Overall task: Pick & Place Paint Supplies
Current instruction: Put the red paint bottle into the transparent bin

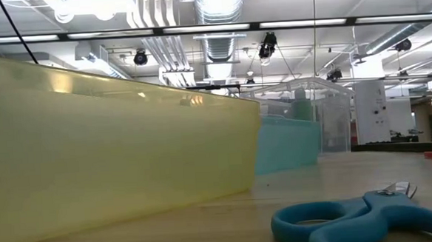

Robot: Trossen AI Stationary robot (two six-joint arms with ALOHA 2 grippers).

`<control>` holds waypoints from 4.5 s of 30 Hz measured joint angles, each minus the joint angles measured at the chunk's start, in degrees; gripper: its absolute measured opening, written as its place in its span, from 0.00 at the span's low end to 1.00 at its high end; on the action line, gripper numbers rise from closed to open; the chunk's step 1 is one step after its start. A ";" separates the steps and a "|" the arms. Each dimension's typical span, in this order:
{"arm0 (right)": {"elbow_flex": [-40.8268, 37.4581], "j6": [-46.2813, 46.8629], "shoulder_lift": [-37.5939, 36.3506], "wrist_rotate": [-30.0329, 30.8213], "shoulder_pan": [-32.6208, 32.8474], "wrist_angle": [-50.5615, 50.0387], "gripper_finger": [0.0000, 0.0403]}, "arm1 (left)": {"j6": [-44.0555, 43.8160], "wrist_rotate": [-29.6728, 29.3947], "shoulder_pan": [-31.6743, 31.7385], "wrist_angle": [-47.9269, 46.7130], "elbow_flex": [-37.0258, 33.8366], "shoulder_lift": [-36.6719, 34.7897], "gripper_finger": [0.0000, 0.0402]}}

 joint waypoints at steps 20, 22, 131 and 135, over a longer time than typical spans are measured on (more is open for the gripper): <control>-0.83 -2.46 1.48 -0.11 -0.68 6.78 0.28 | -2.99 6.23 -0.26 17.02 -5.26 -0.51 0.74; -0.83 -2.40 1.57 -0.11 -0.68 6.88 0.28 | -2.92 6.21 -0.26 17.07 -5.26 -0.62 0.69; -0.03 7.92 -2.65 10.28 -0.42 -3.58 0.28 | 4.20 -4.41 0.15 -9.09 -5.18 -19.64 0.03; 0.02 13.50 -6.41 14.80 -0.67 -14.08 0.28 | 4.64 -5.34 0.15 -9.17 -4.01 -21.56 0.03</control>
